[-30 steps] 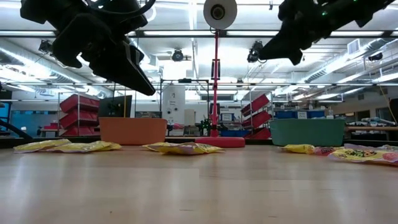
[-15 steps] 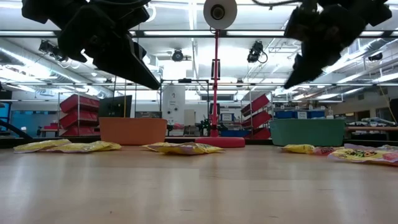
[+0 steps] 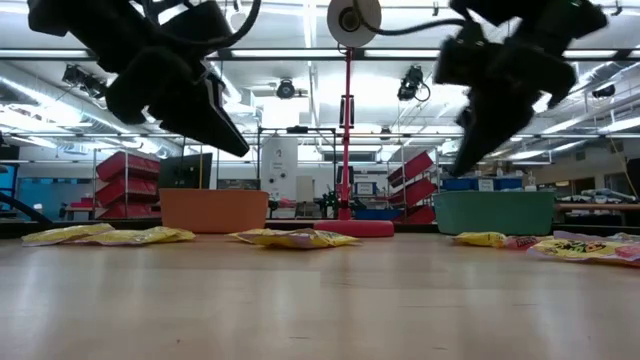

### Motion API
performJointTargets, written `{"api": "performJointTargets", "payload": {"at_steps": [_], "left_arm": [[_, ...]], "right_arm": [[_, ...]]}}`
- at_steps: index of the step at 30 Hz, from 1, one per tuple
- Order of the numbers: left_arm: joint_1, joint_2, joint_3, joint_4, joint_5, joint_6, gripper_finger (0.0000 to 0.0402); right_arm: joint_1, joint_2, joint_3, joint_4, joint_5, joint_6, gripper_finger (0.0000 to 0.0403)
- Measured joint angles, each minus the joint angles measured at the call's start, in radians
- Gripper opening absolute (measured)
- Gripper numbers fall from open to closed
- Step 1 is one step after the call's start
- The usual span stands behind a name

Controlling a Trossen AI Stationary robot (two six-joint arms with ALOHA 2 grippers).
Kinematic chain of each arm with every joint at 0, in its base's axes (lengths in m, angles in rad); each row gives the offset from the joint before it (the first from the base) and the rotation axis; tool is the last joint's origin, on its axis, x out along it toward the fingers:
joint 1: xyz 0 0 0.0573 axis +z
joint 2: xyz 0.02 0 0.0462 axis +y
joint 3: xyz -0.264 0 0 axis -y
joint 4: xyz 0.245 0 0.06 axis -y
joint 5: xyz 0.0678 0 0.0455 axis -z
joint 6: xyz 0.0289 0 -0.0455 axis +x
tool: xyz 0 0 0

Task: Sort candy
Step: Put the small blue candy into the green bin

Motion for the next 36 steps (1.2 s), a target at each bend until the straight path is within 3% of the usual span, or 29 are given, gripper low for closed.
{"api": "performJointTargets", "payload": {"at_steps": [7,18,23,36], "left_arm": [[0.0,-0.003,0.0,-0.065,-0.021,-0.025,0.0088],[-0.054,-0.112,0.001,-0.23,-0.035,-0.112,0.0088],[-0.099,-0.166,0.001,-0.281,-0.098,-0.14,0.0088],[-0.22,-0.245,0.001,-0.574,-0.277,-0.385,0.0088]], "right_arm": [[-0.03,0.153,0.232,-0.128,0.056,-0.077,0.0068],[-0.151,0.319,0.466,-0.063,0.055,-0.304,0.0068],[-0.199,0.422,0.568,-0.029,0.047,-0.386,0.0067],[-0.282,0.659,0.843,-0.001,-0.018,-0.471,0.0042]]}}
